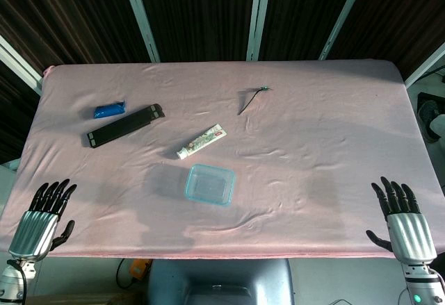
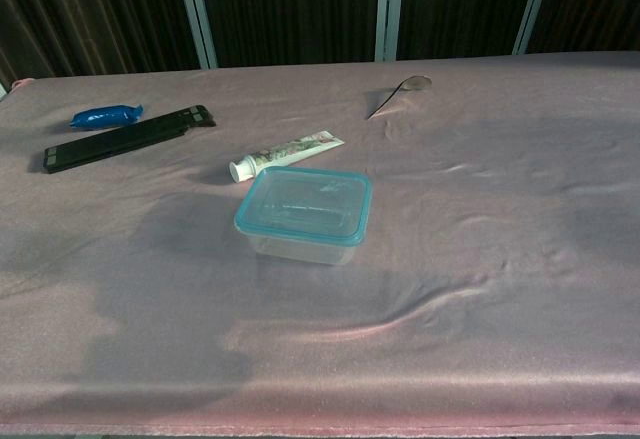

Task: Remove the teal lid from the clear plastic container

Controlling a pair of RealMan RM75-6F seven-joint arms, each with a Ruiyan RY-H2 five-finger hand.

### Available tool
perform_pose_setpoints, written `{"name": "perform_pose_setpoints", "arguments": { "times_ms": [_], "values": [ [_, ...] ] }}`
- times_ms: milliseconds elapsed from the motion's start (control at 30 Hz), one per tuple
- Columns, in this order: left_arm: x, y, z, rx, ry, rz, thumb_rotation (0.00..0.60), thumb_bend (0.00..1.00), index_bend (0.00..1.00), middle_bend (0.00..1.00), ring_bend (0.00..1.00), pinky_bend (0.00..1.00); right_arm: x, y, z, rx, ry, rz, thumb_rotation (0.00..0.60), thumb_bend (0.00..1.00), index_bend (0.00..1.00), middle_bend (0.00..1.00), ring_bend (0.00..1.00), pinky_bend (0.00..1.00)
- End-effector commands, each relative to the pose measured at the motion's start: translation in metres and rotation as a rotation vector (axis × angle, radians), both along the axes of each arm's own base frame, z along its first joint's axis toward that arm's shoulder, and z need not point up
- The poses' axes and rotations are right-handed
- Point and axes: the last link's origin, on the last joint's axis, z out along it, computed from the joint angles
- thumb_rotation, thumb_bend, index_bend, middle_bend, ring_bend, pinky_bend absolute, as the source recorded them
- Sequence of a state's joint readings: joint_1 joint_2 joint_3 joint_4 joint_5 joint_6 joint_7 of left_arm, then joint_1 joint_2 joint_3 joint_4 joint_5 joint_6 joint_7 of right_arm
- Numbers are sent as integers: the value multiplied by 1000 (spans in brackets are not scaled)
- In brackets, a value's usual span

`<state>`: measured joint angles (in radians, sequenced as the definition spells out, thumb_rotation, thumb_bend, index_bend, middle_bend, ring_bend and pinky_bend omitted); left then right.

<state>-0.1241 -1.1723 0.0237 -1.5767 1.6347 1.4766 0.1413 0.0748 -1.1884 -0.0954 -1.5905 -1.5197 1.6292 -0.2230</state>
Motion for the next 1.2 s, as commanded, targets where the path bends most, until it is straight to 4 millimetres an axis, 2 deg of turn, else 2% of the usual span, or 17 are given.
{"name": "perform_pose_setpoints", "arguments": {
  "times_ms": [33,200,333,467,633,733,933,1200],
  "values": [
    [1,1,-2,-11,-27,-18,600,358,0,0,0,0,0,0,-1,4,-1,-1,600,214,0,0,0,0],
    [14,12,-22,-121,-108,-116,600,335,0,0,0,0,1,2,3,-6,-10,3,600,215,0,0,0,0],
    [45,37,-53,-290,-134,-261,600,325,0,0,0,0,1,4,4,-7,-13,15,600,214,0,0,0,0],
    [78,66,-80,-348,-97,-377,600,320,0,0,0,0,2,4,3,6,-21,14,600,214,0,0,0,0],
    [123,109,-114,-441,-146,-402,600,316,0,0,0,0,1,4,1,25,-20,13,600,214,0,0,0,0],
    [139,128,-130,-473,-126,-415,600,316,0,0,0,0,-1,3,3,37,-33,6,600,214,0,0,0,0],
    [154,148,-155,-532,-83,-395,600,316,0,0,0,0,-2,3,6,48,-49,-2,600,214,0,0,0,0],
    [162,159,-167,-564,-60,-348,600,315,0,0,0,0,-3,3,9,53,-62,-3,600,215,0,0,0,0]
  ]
}}
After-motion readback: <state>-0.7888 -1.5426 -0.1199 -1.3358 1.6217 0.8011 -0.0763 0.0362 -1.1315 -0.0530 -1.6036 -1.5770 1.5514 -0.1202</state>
